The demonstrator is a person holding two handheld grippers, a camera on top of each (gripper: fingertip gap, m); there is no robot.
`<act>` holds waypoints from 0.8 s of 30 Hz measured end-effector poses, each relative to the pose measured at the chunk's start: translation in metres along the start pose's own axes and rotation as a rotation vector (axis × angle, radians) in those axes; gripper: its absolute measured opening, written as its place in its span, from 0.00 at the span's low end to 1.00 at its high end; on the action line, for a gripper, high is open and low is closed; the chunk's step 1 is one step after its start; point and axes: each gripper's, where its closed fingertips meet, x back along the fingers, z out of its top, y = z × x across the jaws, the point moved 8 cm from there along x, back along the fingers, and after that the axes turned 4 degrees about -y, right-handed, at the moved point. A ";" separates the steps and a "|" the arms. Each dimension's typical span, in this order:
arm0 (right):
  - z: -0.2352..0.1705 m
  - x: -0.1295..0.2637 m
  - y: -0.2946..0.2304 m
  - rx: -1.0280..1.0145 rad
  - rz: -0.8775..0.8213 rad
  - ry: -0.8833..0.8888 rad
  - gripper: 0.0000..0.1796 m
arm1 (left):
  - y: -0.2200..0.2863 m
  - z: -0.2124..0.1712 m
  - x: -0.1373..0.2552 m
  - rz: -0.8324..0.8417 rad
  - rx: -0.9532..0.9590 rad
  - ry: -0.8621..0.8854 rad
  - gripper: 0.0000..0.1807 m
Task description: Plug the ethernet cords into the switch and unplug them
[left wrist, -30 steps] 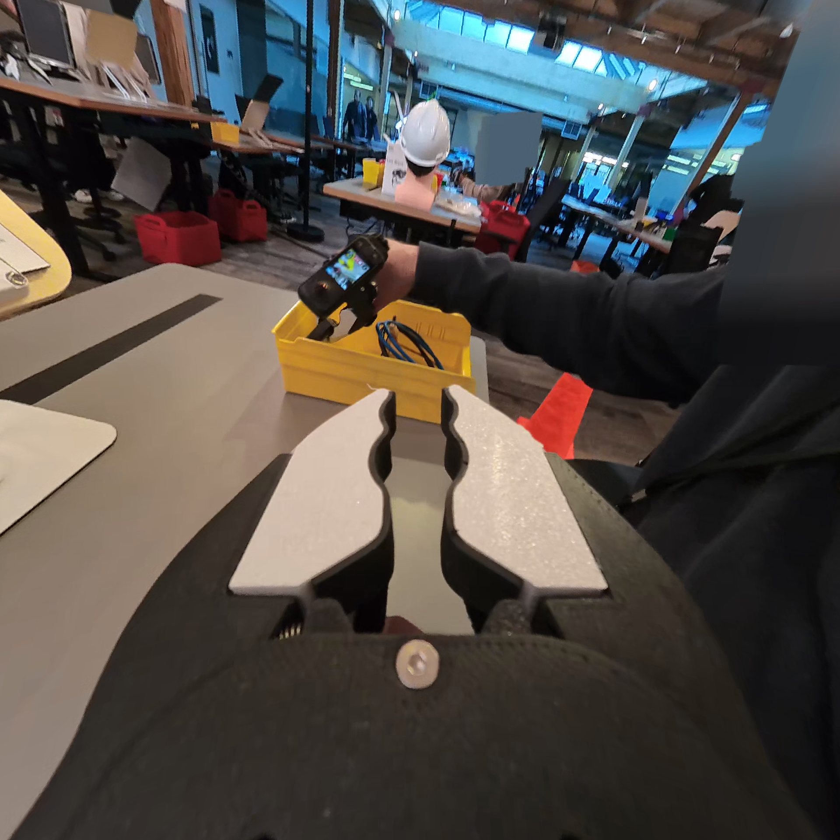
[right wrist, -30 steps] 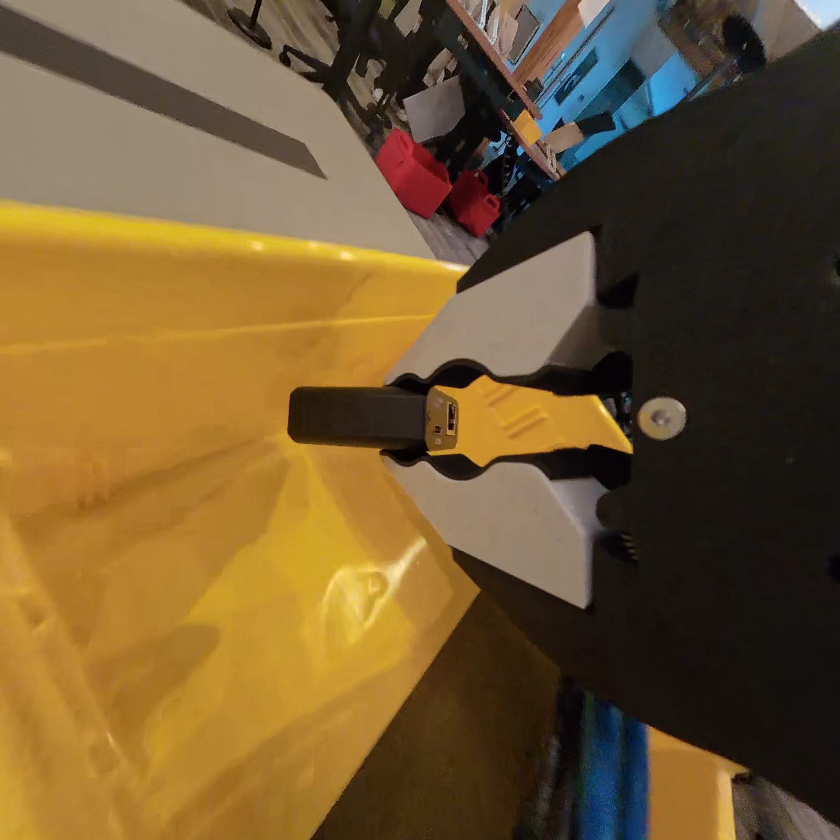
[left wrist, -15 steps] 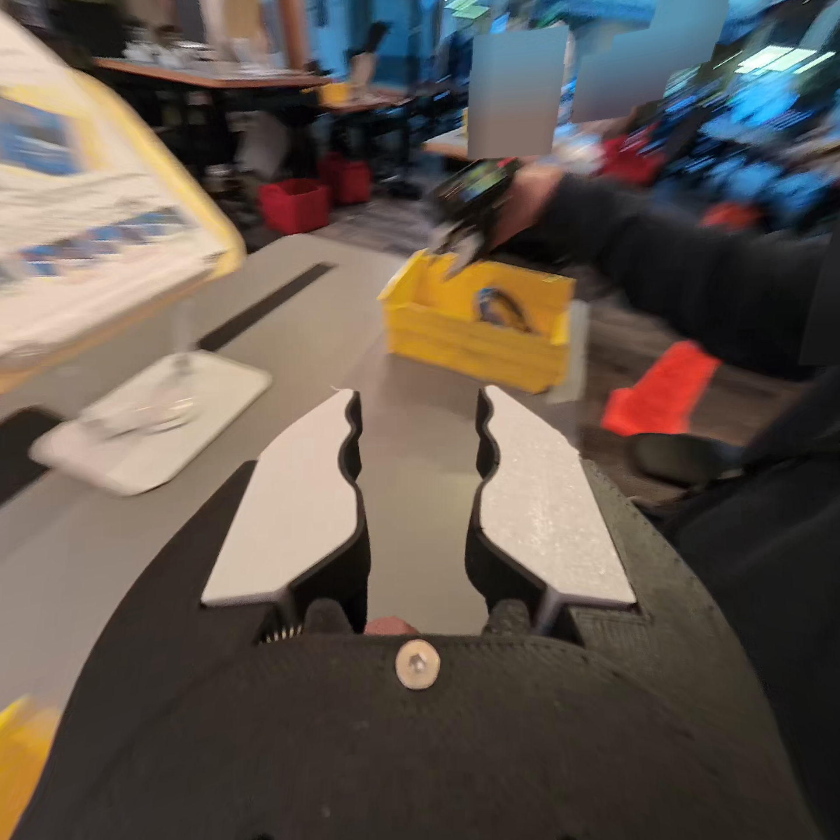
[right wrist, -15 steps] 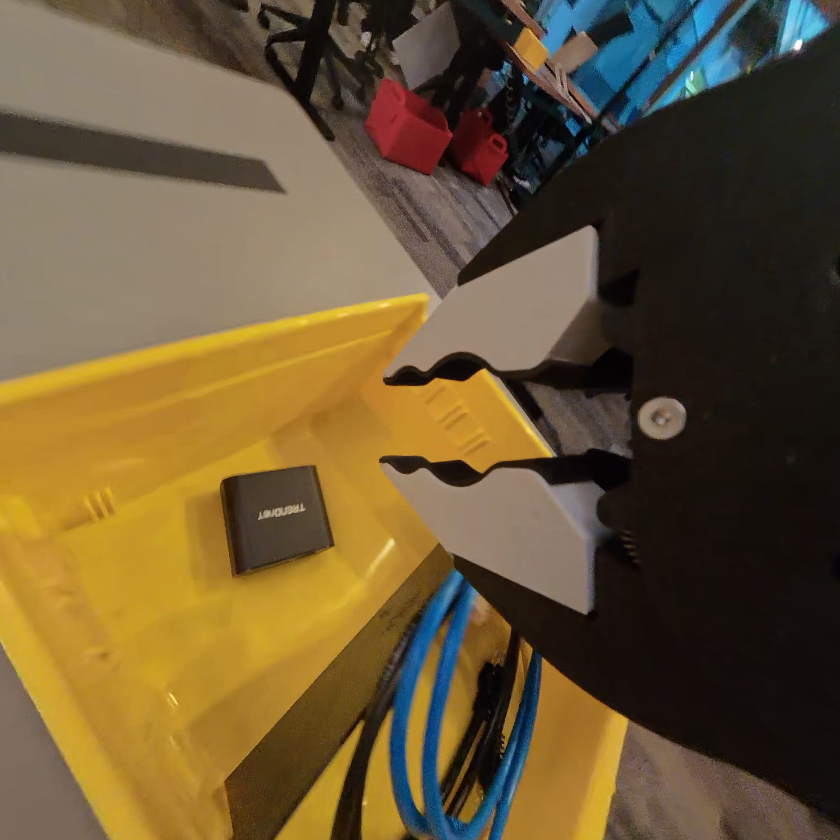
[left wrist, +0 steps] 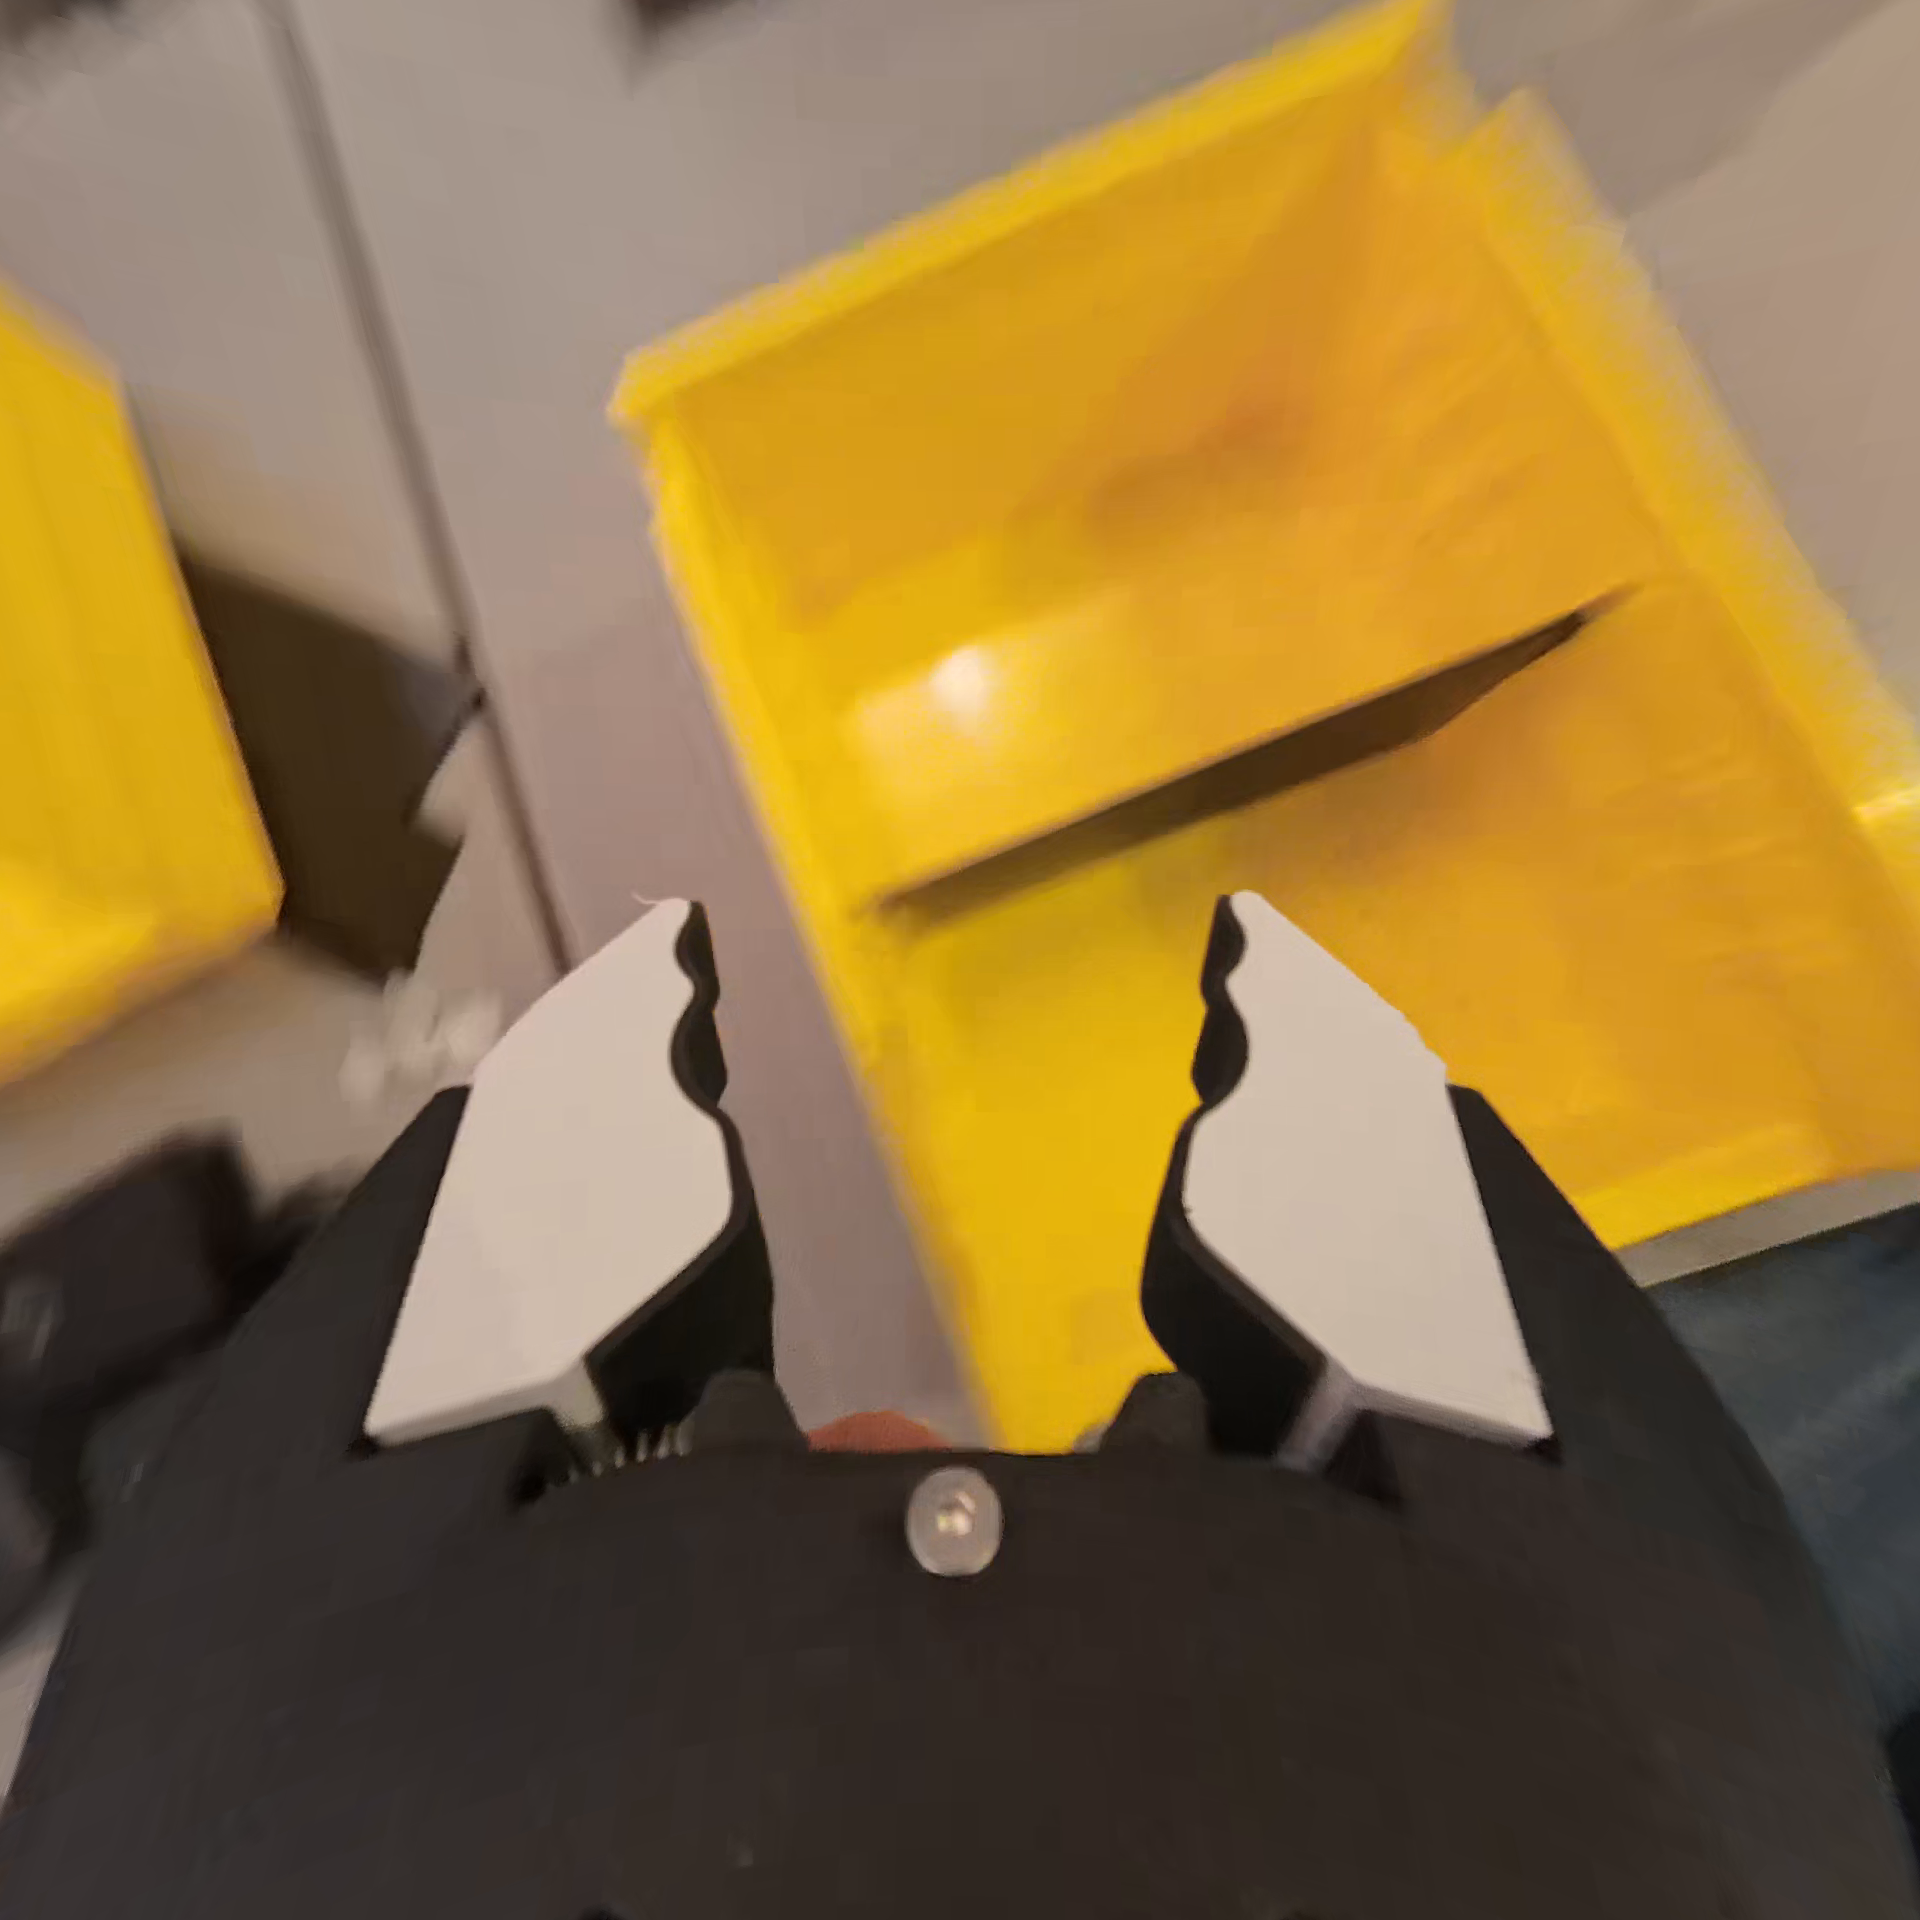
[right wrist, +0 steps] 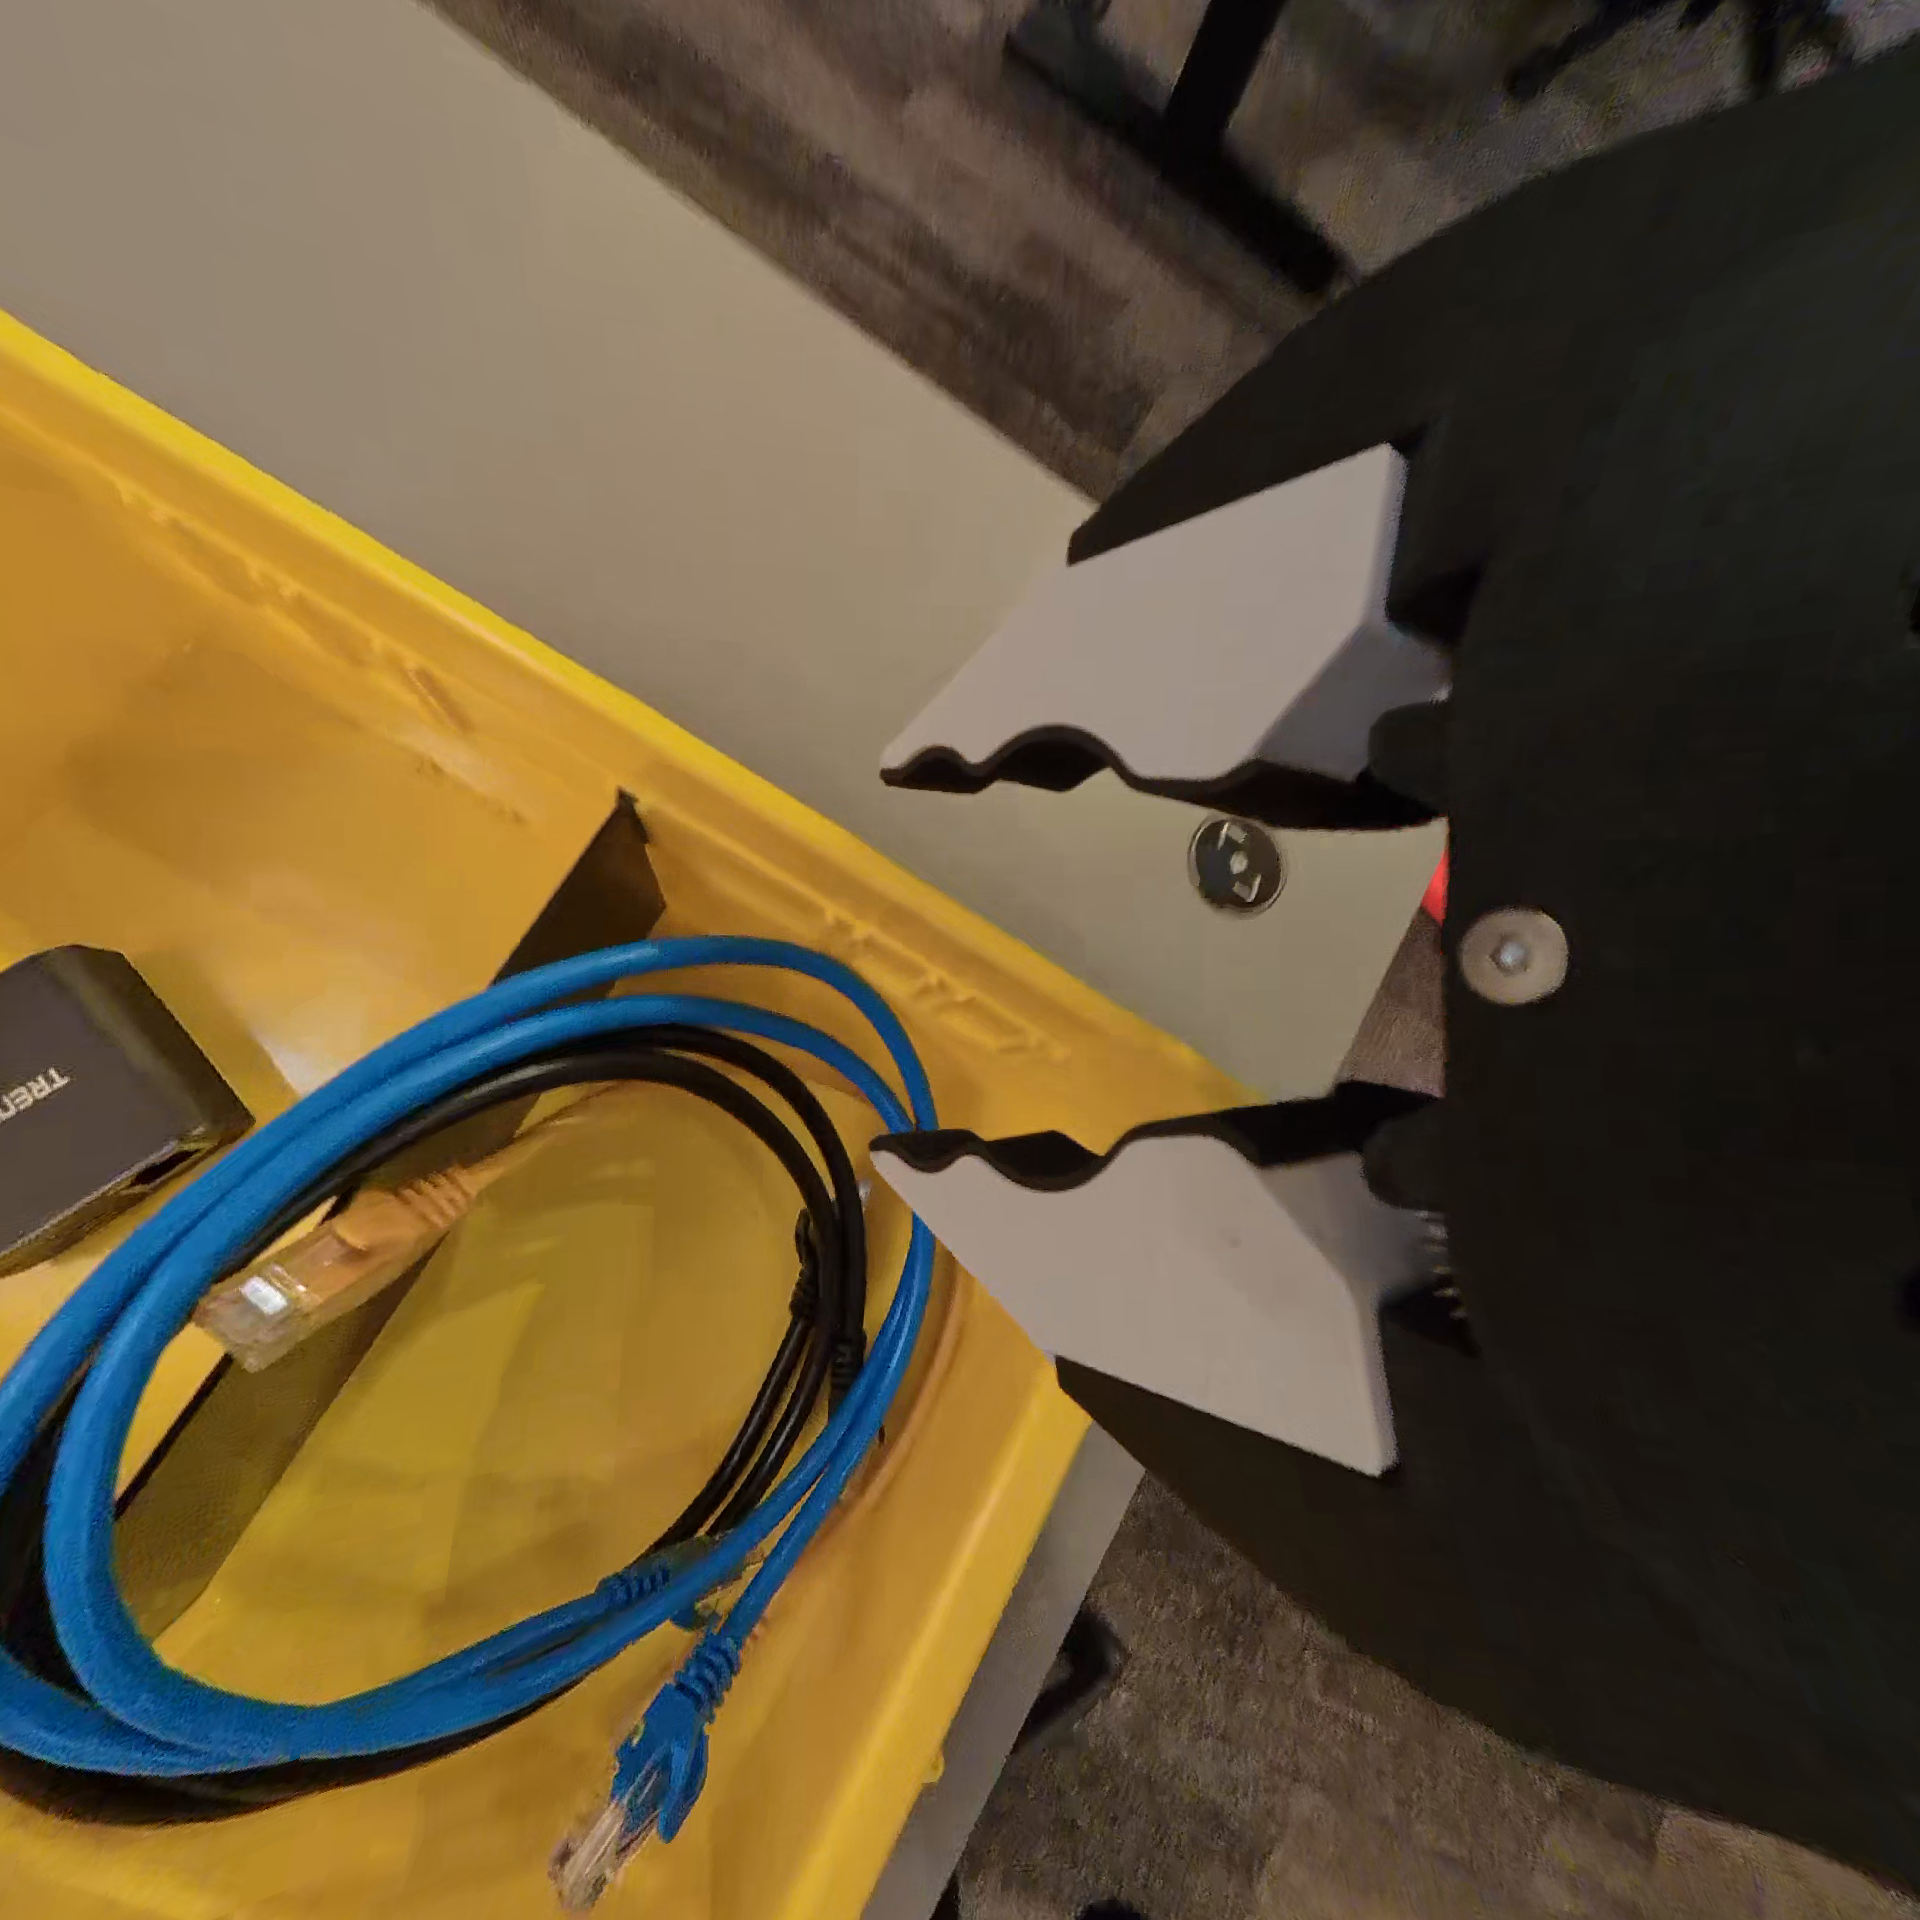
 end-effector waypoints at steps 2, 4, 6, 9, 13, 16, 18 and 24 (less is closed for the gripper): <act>-0.006 -0.012 -0.005 -0.035 0.078 0.020 0.33 | -0.015 -0.021 -0.011 0.024 0.034 -0.108 0.52; -0.006 -0.021 -0.007 -0.072 0.091 0.058 0.31 | -0.025 -0.036 -0.020 0.061 0.051 -0.186 0.53; -0.003 -0.022 -0.005 -0.140 0.115 0.116 0.24 | -0.028 -0.044 -0.030 0.024 0.069 -0.230 0.52; 0.001 -0.035 -0.012 -0.173 0.155 0.098 0.24 | -0.022 -0.043 -0.041 -0.108 0.101 -0.193 0.39; 0.014 -0.051 -0.023 -0.210 0.143 0.114 0.23 | -0.025 -0.054 -0.064 -0.251 0.138 -0.210 0.17; 0.031 -0.056 -0.038 -0.216 0.170 0.174 0.23 | -0.026 -0.058 -0.073 -0.275 0.139 -0.200 0.11; 0.046 -0.061 -0.048 -0.214 0.156 0.200 0.22 | -0.026 -0.057 -0.074 -0.234 0.101 -0.205 0.07; 0.103 -0.074 -0.105 -0.159 0.180 0.270 0.22 | -0.025 -0.060 -0.070 -0.286 0.181 -0.133 0.04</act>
